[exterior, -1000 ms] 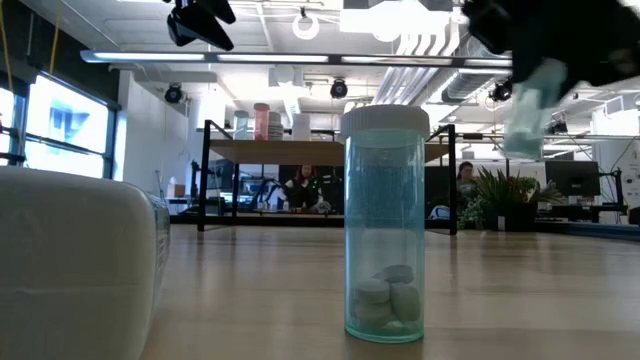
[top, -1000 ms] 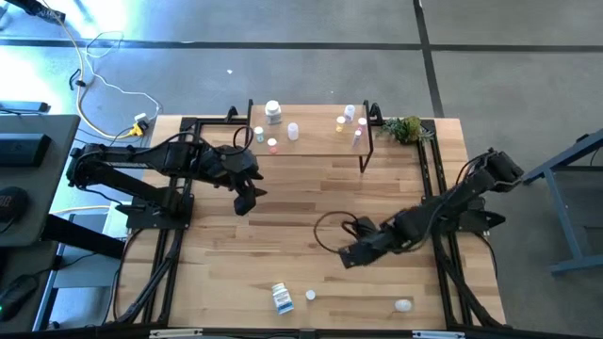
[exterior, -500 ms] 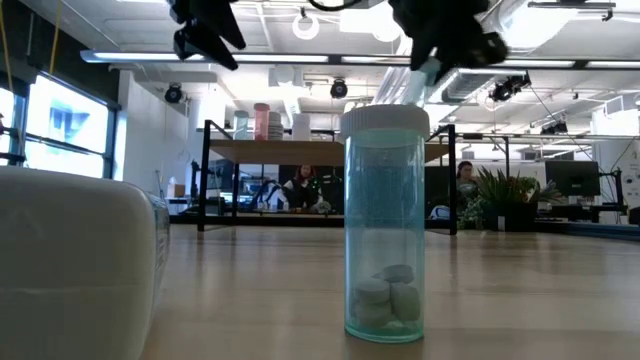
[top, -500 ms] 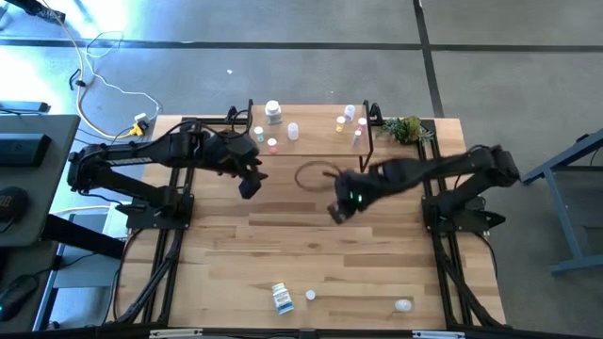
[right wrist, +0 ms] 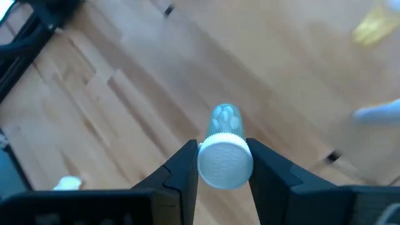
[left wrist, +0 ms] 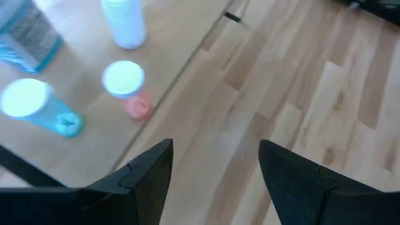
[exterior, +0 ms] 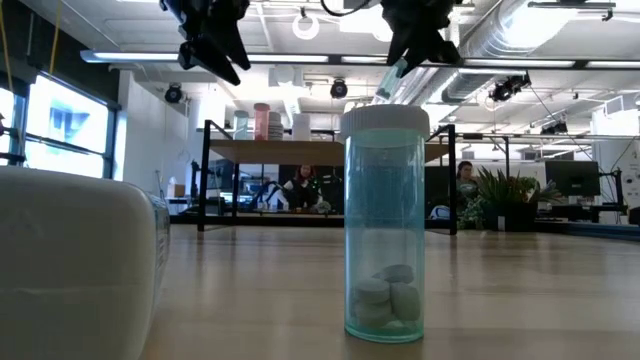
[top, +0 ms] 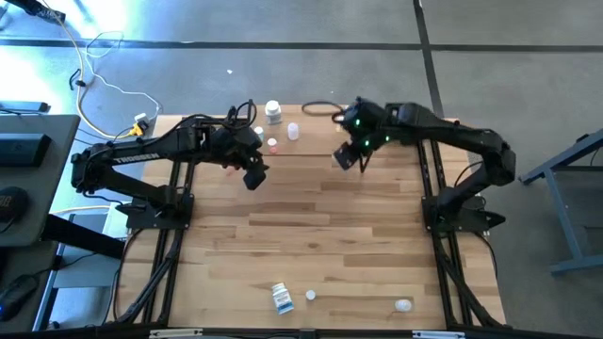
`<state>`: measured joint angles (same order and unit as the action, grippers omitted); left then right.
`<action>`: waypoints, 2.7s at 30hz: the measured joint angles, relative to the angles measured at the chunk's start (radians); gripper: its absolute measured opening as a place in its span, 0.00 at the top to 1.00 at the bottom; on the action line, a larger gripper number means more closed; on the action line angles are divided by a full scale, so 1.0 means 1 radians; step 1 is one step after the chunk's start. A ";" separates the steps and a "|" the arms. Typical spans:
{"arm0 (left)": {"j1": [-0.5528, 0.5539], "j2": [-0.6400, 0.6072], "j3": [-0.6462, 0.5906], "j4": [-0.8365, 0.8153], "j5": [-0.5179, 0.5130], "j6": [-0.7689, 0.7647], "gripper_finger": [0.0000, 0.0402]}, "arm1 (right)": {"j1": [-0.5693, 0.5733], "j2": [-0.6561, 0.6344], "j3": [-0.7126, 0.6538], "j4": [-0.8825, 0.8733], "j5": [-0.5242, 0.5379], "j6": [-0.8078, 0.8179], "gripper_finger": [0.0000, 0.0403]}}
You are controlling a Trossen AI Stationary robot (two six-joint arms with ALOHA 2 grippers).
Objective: Pick and place medicine bottles onto shelf by color
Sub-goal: Put the right blue pill bottle on the shelf
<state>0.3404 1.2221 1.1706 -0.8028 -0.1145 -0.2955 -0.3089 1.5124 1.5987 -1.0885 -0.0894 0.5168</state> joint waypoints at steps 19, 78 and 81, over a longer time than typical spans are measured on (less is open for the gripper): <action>0.020 0.000 0.000 0.000 -0.035 -0.035 0.44 | -0.224 0.139 0.230 -0.137 -0.018 -0.291 0.74; 0.019 0.000 0.000 -0.002 -0.035 -0.061 0.44 | -0.190 0.343 0.285 -0.219 0.040 -0.543 0.67; 0.019 0.000 0.000 -0.003 -0.035 -0.061 0.44 | -0.191 0.343 0.284 -0.213 0.041 -0.543 0.67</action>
<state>0.3595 1.2217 1.1706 -0.8056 -0.1493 -0.3561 -0.4995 1.8549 1.8832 -1.3011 -0.0483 -0.0263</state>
